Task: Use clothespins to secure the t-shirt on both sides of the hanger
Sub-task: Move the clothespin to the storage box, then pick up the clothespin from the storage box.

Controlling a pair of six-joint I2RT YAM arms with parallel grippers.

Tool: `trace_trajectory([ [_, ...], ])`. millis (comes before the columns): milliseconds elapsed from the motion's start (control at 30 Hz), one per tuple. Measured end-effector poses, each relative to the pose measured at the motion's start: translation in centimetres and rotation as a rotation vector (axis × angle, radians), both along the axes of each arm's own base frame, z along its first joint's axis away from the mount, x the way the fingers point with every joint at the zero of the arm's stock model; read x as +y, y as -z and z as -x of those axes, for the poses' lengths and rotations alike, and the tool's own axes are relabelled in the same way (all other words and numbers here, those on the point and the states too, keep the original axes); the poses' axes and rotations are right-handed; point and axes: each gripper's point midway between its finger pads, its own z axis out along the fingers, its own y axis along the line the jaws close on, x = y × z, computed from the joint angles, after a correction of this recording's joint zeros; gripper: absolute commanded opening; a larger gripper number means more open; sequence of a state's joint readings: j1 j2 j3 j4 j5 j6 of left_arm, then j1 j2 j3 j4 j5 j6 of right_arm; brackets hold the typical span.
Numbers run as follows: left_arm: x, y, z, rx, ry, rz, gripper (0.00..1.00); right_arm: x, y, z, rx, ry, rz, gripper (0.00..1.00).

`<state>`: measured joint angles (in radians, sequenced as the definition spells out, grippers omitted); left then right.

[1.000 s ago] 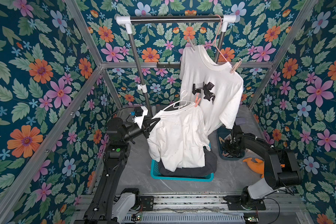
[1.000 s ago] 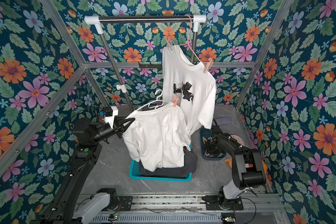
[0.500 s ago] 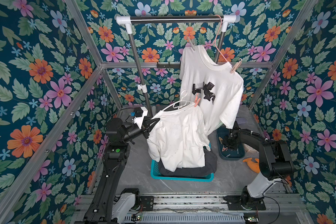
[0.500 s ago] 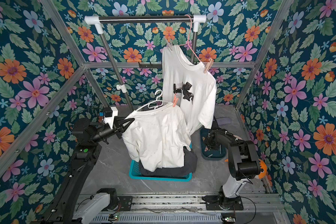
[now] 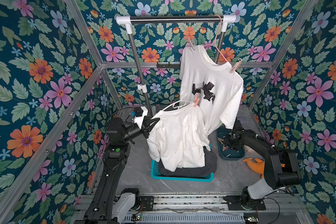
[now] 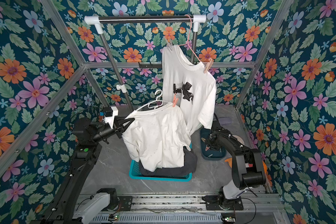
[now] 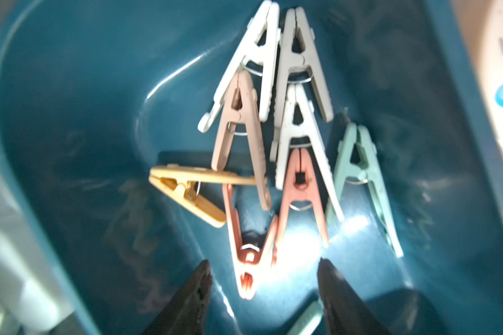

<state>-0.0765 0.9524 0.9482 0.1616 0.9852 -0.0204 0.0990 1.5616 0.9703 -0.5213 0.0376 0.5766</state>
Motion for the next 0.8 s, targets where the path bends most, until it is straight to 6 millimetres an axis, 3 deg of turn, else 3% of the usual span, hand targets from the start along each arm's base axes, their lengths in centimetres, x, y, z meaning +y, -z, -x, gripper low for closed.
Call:
trace_trajectory([
  [267, 0.0, 0.0, 0.2, -0.005, 0.000, 0.000, 0.00, 1.6, 1.4, -0.5, 0.014, 0.009, -0.075, 0.49],
  [500, 0.0, 0.0, 0.2, -0.005, 0.000, 0.001, 0.00, 1.7, 2.1, -1.1, 0.007, 0.027, -0.084, 0.46],
  [800, 0.0, 0.0, 0.2, -0.005, 0.000, 0.001, 0.00, 1.4, 2.9, -0.4, 0.022, 0.039, -0.068, 0.45],
])
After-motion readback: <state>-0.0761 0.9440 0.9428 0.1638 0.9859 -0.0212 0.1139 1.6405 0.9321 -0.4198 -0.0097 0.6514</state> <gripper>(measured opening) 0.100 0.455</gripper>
